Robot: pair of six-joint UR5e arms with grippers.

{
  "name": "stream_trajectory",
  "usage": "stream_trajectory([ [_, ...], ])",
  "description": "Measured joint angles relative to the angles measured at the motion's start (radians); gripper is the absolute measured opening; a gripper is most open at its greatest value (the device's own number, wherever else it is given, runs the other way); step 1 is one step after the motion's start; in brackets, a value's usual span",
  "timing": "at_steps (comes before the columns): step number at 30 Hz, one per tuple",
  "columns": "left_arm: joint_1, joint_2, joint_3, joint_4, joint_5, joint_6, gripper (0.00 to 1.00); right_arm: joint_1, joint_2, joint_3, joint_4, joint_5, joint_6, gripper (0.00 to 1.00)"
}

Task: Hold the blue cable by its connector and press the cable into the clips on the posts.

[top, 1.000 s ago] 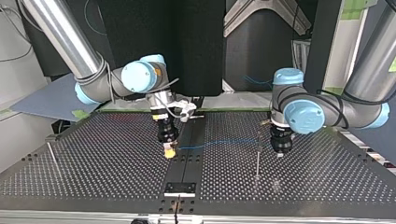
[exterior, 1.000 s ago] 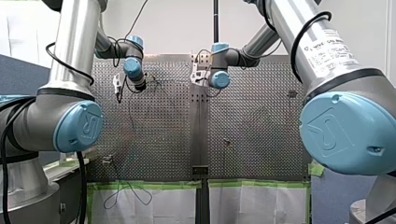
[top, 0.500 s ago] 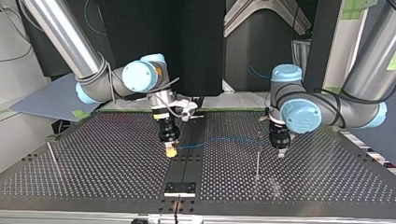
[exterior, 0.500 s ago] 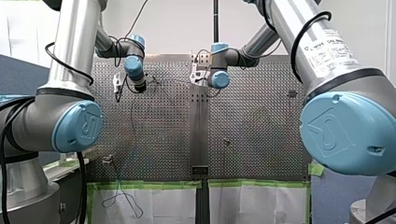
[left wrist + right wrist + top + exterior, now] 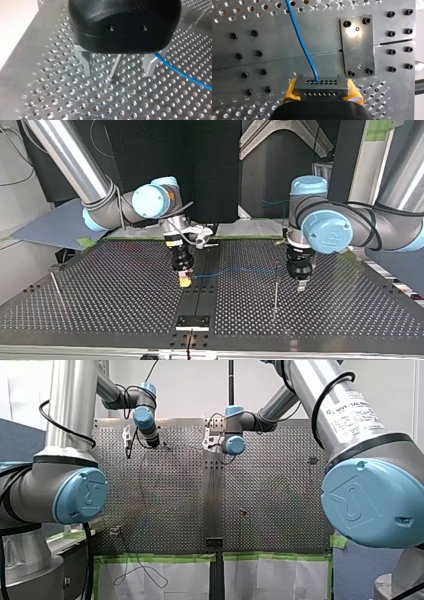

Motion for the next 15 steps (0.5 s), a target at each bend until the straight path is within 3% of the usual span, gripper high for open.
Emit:
stream_trajectory([
  [8,-0.017,0.007,-0.016,-0.063,-0.065,-0.037,1.00,0.006,0.000,0.000,0.010,0.002,0.000,0.00],
  [15,-0.027,0.008,-0.044,-0.076,-0.121,-0.040,1.00,0.009,0.000,0.000,0.011,0.003,0.000,0.00],
])
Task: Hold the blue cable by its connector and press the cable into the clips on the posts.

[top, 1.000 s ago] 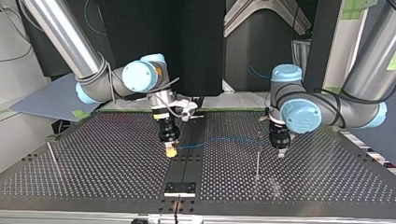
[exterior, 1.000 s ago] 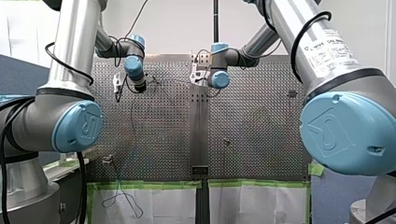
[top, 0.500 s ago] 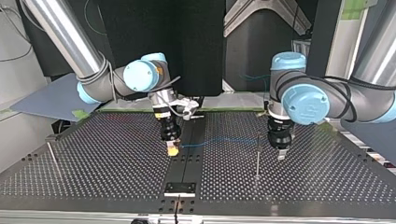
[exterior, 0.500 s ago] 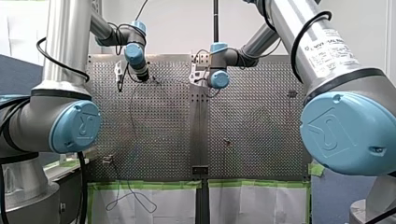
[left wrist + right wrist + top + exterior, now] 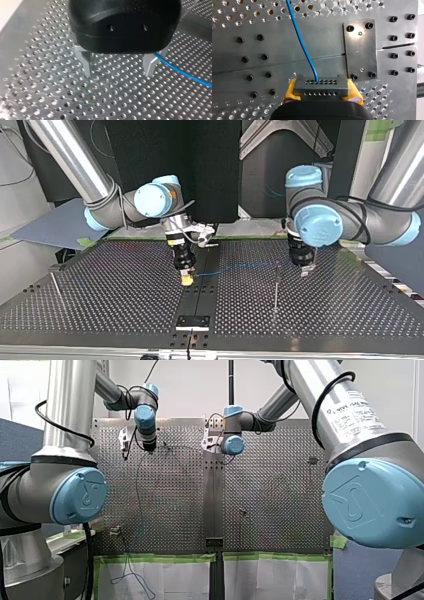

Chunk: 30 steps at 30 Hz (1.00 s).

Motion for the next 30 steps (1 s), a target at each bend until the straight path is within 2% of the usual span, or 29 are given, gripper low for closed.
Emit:
stream_trajectory([
  [7,-0.024,0.006,-0.039,0.001,-0.052,0.011,1.00,0.002,0.000,0.000,0.000,-0.001,0.000,0.00],
  [11,-0.042,0.024,-0.067,0.009,-0.064,0.026,1.00,0.002,0.000,-0.001,0.000,-0.002,0.000,0.00],
  [22,-0.086,0.079,-0.104,0.030,-0.022,0.029,1.00,0.002,0.000,0.000,0.000,-0.003,0.004,0.00],
  [30,-0.104,0.098,-0.105,0.041,-0.022,0.032,1.00,0.002,0.000,0.000,0.000,-0.002,0.007,0.00],
])
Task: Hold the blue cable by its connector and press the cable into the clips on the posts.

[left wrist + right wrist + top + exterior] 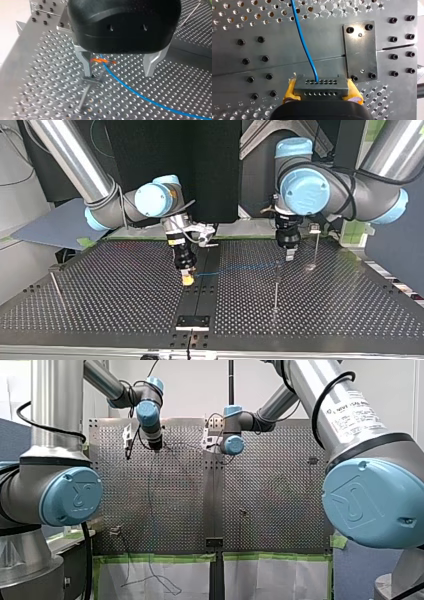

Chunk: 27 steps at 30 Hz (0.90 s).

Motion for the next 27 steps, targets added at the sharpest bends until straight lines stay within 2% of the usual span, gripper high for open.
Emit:
stream_trajectory([
  [10,-0.015,0.009,-0.001,0.037,0.000,0.014,1.00,0.000,0.000,0.000,0.000,0.002,0.001,0.00],
  [27,-0.026,0.009,0.000,0.043,-0.002,0.027,1.00,0.000,0.000,0.000,0.000,0.002,0.001,0.00],
])
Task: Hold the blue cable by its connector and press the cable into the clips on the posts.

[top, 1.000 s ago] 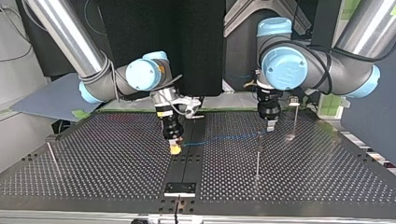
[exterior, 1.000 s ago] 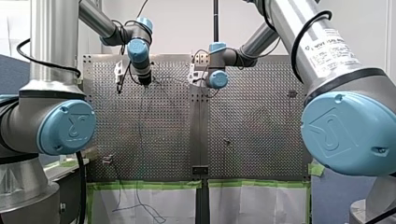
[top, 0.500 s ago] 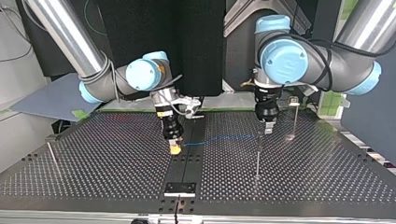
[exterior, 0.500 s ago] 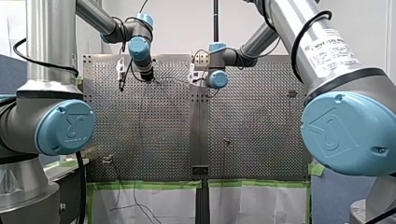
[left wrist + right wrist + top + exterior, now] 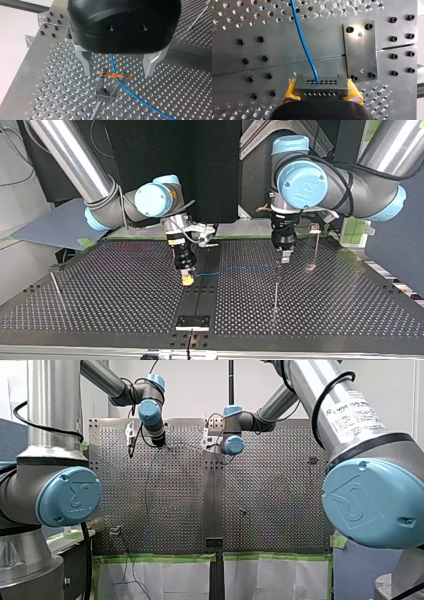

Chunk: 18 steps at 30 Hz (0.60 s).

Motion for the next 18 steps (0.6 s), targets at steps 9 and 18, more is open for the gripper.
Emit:
stream_trajectory([
  [9,0.000,0.000,0.000,0.002,0.000,0.010,1.00,-0.001,0.000,0.000,-0.001,-0.001,0.000,0.00],
  [18,0.000,0.000,0.000,0.015,0.012,0.032,1.00,-0.001,0.000,-0.001,-0.003,-0.002,0.001,0.00],
])
